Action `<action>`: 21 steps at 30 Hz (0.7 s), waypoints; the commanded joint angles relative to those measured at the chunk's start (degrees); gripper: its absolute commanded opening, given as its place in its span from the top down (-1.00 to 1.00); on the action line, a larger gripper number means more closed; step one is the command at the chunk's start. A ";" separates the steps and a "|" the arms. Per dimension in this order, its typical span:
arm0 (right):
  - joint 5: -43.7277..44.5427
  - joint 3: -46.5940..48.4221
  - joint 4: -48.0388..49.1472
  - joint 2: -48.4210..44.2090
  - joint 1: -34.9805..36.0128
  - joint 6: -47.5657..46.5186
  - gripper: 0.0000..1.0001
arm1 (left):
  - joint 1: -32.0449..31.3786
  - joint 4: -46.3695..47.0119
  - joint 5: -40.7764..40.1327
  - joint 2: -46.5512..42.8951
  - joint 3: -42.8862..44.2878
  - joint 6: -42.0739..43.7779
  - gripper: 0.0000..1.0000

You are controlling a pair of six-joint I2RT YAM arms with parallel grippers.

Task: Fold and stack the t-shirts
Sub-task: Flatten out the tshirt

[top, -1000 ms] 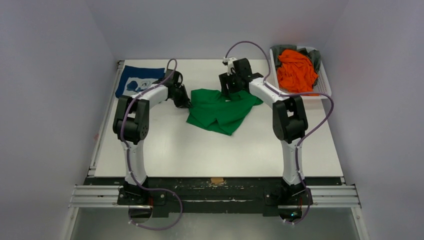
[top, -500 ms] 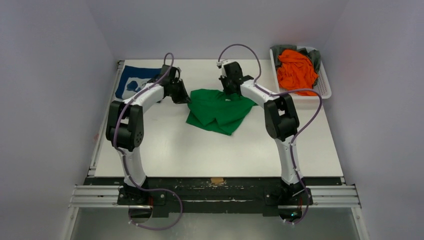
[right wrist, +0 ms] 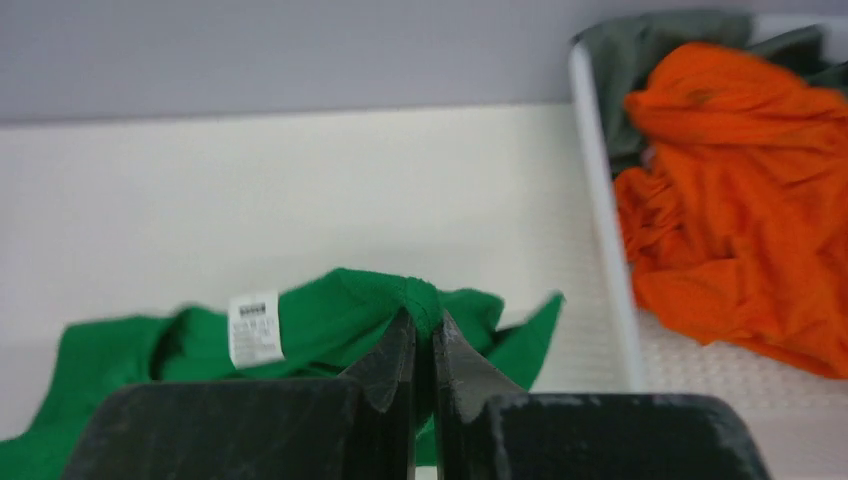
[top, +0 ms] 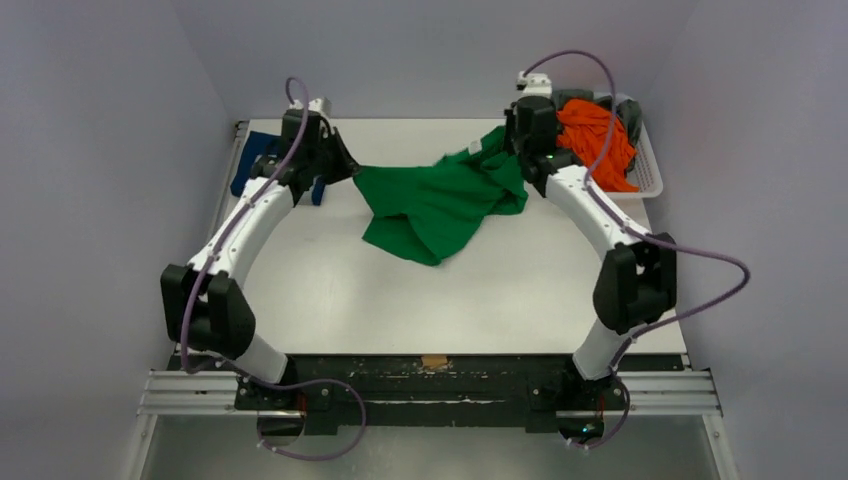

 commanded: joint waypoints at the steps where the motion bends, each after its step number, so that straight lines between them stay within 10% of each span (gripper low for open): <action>1: 1.55 -2.36 7.68 -11.84 -3.45 2.03 1.00 | 1.45 5.53 -5.14 -12.17 0.06 2.98 1.00; 21: -23.18 8.19 1.38 -41.28 -3.82 -4.59 1.00 | 1.37 19.57 -3.77 -45.41 8.42 14.81 1.00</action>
